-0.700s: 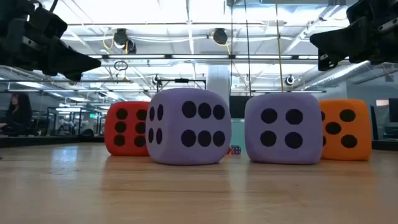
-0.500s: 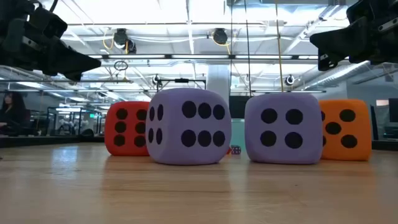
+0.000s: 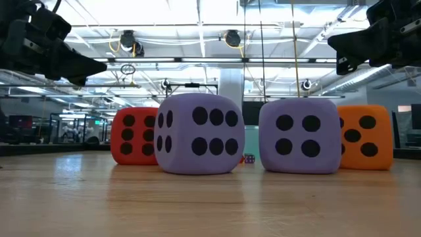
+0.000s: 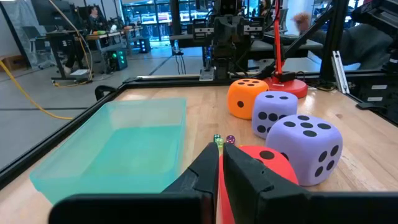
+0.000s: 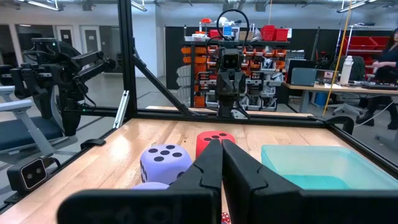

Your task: Pick & Place Dice

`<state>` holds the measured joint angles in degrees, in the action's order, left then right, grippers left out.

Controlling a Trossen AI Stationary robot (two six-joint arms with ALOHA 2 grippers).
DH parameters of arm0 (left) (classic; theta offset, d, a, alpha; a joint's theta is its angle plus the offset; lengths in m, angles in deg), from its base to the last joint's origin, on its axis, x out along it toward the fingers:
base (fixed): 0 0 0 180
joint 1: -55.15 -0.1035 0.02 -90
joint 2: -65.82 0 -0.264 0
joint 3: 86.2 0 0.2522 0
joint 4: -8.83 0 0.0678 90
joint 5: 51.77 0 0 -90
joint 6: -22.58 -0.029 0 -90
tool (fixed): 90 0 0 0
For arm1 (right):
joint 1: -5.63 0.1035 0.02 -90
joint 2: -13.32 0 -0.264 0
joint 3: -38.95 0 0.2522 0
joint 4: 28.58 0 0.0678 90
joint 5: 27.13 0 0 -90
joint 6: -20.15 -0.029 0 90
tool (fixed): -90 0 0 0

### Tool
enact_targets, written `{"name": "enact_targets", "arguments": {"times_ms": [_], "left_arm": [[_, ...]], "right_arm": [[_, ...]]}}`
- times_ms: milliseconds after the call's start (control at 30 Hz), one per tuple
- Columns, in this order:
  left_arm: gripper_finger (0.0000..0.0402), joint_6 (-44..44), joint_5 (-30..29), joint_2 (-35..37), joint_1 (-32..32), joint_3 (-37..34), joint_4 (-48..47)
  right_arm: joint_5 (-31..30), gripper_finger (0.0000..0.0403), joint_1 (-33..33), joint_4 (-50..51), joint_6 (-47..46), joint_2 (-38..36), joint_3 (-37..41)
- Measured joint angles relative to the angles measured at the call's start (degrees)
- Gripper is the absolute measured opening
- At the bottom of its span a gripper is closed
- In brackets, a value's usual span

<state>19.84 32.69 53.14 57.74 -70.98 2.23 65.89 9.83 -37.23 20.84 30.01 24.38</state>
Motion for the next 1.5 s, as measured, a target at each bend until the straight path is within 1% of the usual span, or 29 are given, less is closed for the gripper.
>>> {"name": "enact_targets", "arguments": {"times_ms": [1000,1167,1233,1500], "left_arm": [[0.0035,0.0,0.0,0.0,0.0,0.0,0.0],[0.0035,0.0,0.0,0.0,0.0,0.0,0.0],[0.0035,0.02,0.0,0.0,0.0,0.0,0.0],[0.0035,0.01,0.0,0.0,0.0,0.0,0.0]], "right_arm": [[0.01,0.0,0.02,-0.02,0.11,0.02,0.0],[0.0,0.0,0.0,-1.05,7.42,-0.01,0.0],[-0.02,0.0,0.0,-1.09,9.0,-0.01,-0.02],[-0.02,0.0,0.0,-2.16,7.0,-0.01,0.0]]}}
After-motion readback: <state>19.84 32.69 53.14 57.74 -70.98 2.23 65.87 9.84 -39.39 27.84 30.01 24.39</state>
